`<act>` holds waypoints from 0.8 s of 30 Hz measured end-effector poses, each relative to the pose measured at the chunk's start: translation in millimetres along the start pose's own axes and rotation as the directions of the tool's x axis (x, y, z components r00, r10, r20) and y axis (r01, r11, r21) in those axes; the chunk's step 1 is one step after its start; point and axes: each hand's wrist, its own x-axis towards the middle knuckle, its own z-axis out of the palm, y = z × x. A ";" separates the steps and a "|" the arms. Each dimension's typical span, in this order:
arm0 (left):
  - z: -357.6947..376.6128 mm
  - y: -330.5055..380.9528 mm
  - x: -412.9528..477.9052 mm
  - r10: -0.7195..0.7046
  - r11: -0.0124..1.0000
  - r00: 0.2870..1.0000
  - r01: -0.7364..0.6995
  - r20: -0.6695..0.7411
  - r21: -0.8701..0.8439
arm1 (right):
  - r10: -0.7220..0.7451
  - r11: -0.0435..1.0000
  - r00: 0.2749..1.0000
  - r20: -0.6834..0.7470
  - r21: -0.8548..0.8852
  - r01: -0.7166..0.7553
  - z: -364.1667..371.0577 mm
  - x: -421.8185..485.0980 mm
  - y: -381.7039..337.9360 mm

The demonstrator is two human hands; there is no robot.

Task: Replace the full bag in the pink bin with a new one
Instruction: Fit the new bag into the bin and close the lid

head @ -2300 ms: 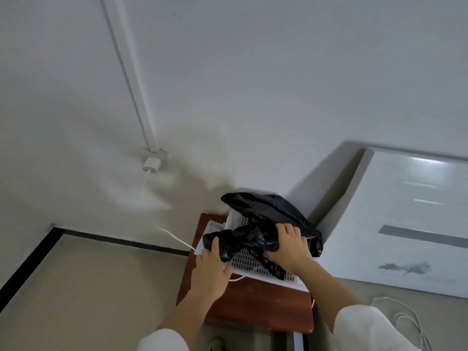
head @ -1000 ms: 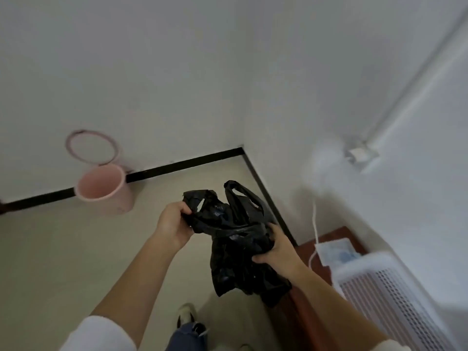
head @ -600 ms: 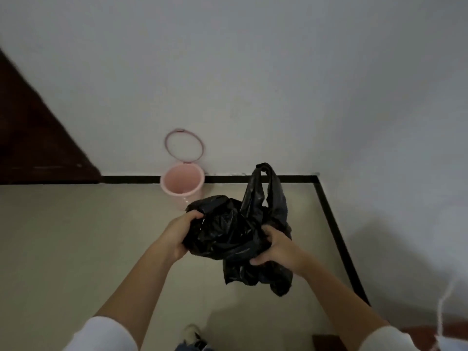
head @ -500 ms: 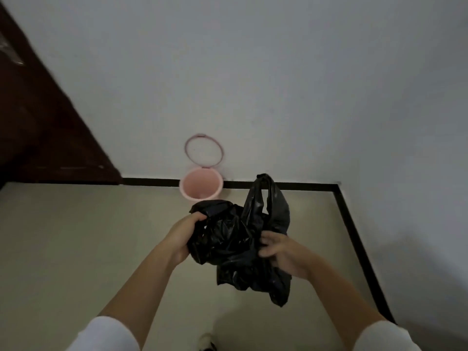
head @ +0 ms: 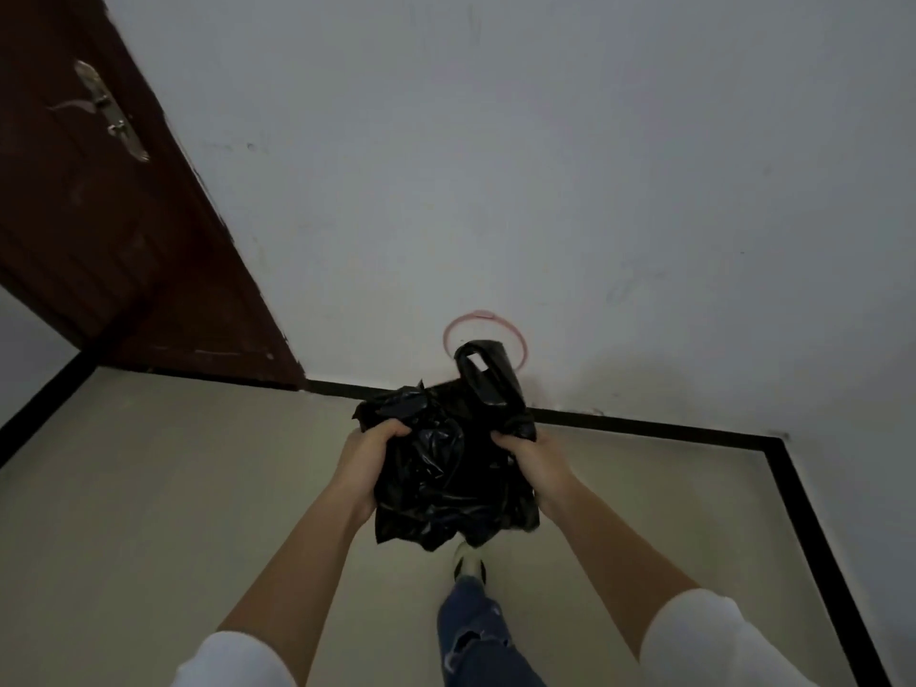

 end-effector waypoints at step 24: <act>39.9 -112.4 557.9 -0.090 0.985 0.987 0.069 0.132 0.155 | 0.265 0.883 0.964 0.021 0.397 -0.251 8.2 531.8 196.9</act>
